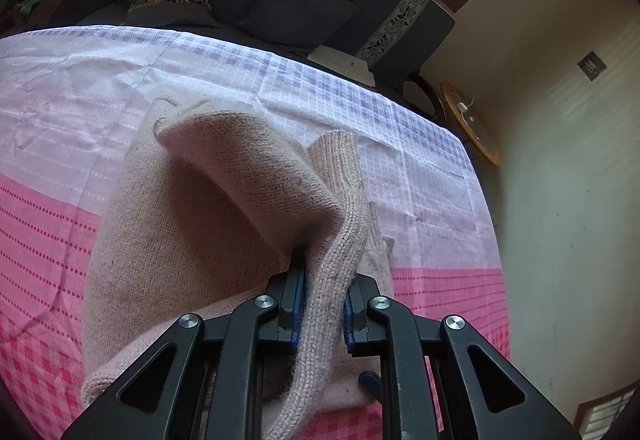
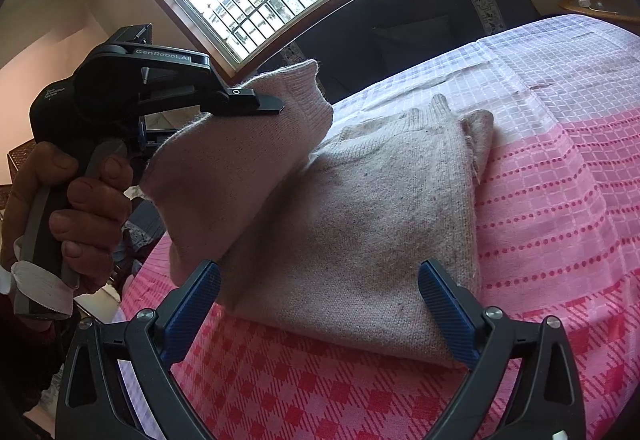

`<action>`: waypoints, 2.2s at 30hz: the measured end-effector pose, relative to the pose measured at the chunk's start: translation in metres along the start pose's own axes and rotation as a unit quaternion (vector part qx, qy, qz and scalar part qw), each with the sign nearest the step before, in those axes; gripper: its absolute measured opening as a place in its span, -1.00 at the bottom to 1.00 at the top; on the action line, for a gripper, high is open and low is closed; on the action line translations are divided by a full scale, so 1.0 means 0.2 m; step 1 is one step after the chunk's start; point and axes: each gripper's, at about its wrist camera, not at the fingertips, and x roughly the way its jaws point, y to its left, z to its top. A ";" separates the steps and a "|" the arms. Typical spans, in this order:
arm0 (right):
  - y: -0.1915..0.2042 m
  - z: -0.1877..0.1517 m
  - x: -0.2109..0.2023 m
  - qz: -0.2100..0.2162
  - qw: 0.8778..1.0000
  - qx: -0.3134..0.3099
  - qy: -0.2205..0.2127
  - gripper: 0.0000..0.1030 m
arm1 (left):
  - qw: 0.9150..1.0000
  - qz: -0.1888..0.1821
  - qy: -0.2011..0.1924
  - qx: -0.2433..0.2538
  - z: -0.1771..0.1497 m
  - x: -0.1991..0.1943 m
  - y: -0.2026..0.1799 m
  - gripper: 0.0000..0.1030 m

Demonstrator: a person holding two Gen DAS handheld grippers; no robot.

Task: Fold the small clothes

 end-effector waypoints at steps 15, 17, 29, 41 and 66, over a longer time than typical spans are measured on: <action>-0.04 0.02 0.00 0.007 1.000 0.016 0.001 0.93 | 0.999 -0.021 0.045 -0.001 -0.01 0.23 -0.11 -0.70; -0.06 0.03 -0.01 0.012 1.000 0.024 0.000 0.93 | 0.998 -0.029 0.056 0.011 -0.02 0.26 -0.13 -0.69; -0.06 0.03 -0.01 0.012 1.000 0.025 0.003 0.95 | 0.972 -0.229 0.049 0.015 0.01 0.07 -0.09 -0.20; -0.30 0.05 -0.04 0.177 0.970 0.169 0.001 0.94 | 0.979 -0.074 -0.069 0.179 -0.41 -0.23 0.38 -0.11; -0.34 0.34 0.24 0.040 0.989 0.105 0.093 -0.58 | 0.973 -0.115 -0.116 0.161 -0.53 -0.15 0.54 0.11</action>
